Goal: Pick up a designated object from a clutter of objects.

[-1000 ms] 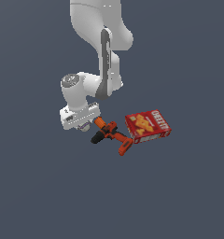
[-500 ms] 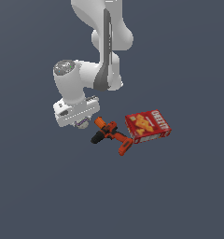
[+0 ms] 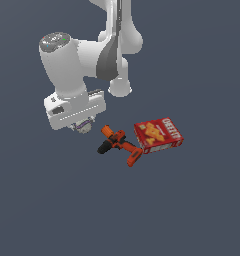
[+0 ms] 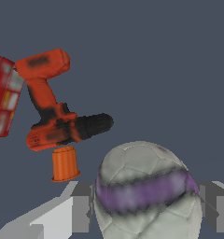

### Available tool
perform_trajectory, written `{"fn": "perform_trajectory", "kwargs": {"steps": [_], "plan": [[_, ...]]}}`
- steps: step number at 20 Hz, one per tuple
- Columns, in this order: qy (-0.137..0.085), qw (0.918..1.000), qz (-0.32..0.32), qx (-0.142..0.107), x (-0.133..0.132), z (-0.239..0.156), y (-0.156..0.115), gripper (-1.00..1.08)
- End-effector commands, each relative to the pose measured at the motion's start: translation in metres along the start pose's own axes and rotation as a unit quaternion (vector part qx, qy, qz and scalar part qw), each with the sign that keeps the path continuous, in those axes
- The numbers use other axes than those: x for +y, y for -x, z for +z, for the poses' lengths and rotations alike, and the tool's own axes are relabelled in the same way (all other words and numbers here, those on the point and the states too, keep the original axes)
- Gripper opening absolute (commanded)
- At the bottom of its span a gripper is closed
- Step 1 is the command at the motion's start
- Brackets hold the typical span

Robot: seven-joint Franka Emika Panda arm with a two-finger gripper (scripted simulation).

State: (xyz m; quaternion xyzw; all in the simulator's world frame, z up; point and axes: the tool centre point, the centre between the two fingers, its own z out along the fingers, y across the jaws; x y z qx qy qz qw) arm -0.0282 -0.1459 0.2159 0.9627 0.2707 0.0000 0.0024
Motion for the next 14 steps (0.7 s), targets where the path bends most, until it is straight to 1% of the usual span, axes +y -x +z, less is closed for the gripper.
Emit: {"fn": "perform_trajectory", "kwargs": {"steps": [1,8,14], "plan": [[0.000,1.0000,0.000,0.000,0.004,-0.024,-0.009,-1.00],[-0.001,1.0000,-0.001,0.000,0.015,-0.088,-0.036,-1.00],[-0.001,1.0000,-0.001,0.000,0.024,-0.134,-0.056,-1.00]]}}
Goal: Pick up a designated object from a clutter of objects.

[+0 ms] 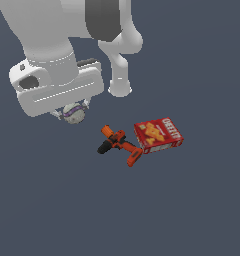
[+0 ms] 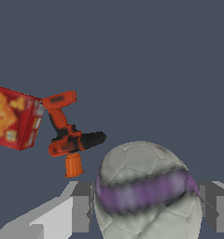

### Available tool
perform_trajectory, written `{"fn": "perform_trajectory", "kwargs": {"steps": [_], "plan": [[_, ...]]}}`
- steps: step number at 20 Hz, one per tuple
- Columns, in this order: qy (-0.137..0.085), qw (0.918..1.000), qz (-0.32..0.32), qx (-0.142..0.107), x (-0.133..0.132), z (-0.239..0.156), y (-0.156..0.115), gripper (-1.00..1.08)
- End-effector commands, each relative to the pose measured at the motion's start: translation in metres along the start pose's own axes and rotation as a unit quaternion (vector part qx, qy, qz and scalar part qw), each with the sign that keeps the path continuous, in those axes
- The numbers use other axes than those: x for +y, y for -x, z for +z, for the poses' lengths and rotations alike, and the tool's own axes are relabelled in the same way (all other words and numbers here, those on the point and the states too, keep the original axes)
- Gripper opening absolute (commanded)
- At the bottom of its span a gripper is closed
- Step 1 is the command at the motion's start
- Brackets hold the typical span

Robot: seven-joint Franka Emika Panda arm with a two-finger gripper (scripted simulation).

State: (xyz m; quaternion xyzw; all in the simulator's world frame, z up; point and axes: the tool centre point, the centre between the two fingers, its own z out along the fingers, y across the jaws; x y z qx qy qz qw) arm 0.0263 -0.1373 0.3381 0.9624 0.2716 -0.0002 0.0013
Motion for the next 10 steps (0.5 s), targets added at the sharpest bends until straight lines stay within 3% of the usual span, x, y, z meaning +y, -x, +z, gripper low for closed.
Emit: {"fn": "perform_trajectory", "kwargs": {"steps": [1,10], "plan": [[0.000,1.0000,0.000,0.000,0.003,-0.019,-0.008,-1.00],[-0.001,1.0000,-0.001,0.000,0.015,-0.074,-0.033,-1.00]]}}
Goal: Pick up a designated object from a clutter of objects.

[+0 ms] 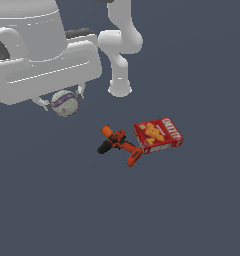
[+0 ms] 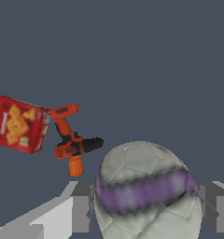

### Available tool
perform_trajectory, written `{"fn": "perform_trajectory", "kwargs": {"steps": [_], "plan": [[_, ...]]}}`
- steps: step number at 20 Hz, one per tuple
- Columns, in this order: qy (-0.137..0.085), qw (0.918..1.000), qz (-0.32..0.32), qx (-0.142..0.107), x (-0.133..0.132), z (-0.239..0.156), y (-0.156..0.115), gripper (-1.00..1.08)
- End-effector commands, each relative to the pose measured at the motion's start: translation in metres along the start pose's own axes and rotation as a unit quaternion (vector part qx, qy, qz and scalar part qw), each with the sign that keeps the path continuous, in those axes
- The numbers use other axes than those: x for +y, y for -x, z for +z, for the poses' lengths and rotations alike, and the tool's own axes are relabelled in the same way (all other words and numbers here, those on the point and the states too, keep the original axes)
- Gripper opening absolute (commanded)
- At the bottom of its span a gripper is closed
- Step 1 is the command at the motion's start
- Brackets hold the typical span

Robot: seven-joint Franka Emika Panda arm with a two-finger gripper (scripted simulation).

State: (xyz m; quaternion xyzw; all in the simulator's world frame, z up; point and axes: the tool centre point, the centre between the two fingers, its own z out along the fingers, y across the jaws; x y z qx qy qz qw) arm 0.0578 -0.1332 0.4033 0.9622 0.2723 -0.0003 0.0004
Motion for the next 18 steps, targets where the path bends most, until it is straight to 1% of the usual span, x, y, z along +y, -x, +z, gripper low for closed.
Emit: {"fn": "perform_trajectory", "kwargs": {"steps": [1,9,18], "plan": [[0.000,1.0000,0.000,0.000,0.003,-0.014,-0.006,-1.00],[0.000,1.0000,0.000,0.000,0.009,-0.040,-0.018,-1.00],[0.000,1.0000,0.000,0.000,0.011,-0.049,-0.023,-1.00]]}}
